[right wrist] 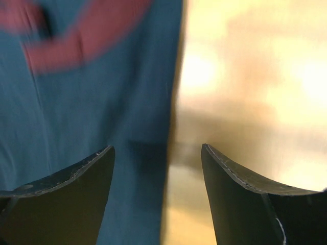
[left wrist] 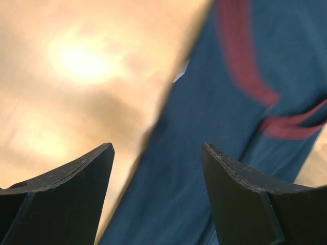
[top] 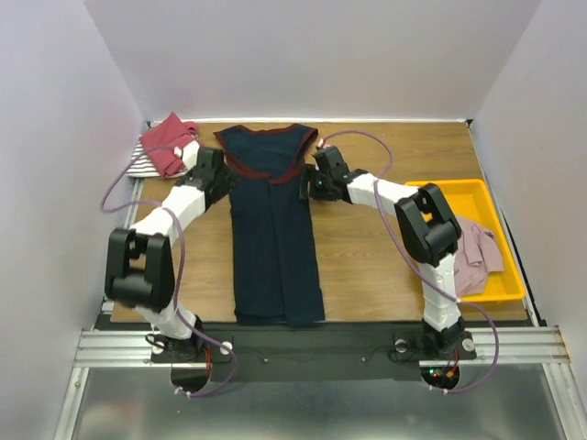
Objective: Fold and stack the tank tops
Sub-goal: Fold the tank top
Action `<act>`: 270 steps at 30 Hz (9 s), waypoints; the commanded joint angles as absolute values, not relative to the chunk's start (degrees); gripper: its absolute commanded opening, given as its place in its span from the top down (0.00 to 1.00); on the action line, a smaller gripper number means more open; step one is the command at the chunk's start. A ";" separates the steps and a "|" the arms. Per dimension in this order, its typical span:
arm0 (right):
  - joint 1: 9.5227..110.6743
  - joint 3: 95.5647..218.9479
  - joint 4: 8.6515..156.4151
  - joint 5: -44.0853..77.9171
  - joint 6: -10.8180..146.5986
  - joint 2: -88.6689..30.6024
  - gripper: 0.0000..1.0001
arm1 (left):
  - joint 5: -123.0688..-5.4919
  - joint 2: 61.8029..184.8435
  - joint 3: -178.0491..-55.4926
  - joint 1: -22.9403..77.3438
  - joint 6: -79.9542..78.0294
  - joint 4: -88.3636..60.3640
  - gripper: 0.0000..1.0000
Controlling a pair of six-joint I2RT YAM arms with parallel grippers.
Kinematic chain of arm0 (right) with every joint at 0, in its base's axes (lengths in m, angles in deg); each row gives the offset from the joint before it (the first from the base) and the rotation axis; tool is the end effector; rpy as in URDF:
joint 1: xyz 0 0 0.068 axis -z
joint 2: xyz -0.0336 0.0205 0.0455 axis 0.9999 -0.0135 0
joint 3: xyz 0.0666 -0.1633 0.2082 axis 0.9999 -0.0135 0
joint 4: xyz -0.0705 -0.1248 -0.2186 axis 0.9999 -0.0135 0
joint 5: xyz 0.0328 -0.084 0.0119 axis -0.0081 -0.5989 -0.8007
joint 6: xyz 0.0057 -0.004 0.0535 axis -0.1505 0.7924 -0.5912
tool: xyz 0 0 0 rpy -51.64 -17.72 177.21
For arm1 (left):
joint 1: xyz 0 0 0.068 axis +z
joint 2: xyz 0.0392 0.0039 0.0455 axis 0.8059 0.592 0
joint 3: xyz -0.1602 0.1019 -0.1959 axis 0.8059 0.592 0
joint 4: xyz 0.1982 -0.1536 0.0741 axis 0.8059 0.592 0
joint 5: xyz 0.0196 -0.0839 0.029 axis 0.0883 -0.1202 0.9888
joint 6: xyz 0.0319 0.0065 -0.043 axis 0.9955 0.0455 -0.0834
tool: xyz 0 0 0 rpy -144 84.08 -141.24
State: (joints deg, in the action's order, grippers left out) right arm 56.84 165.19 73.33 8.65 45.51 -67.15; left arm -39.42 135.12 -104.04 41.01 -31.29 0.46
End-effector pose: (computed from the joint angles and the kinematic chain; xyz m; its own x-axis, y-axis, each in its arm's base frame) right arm 0.3886 0.2460 0.1719 -0.7832 0.0808 -0.6164 -0.1685 0.9268 0.3355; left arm 0.3288 -0.0635 0.2465 -0.4662 -0.5512 -0.6920 -0.4218 0.8261 -0.3738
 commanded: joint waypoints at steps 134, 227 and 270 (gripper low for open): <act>40.97 97.79 67.22 20.35 17.58 -12.11 0.34 | -59.53 114.80 -71.85 7.21 -50.38 12.45 0.61; 50.73 163.26 61.68 -9.54 43.15 -53.06 0.94 | -61.38 137.82 -109.81 30.85 -36.41 2.25 1.00; 45.20 137.55 70.74 -3.20 32.71 -46.59 1.00 | -62.70 136.17 -81.09 22.77 -50.28 -13.11 1.00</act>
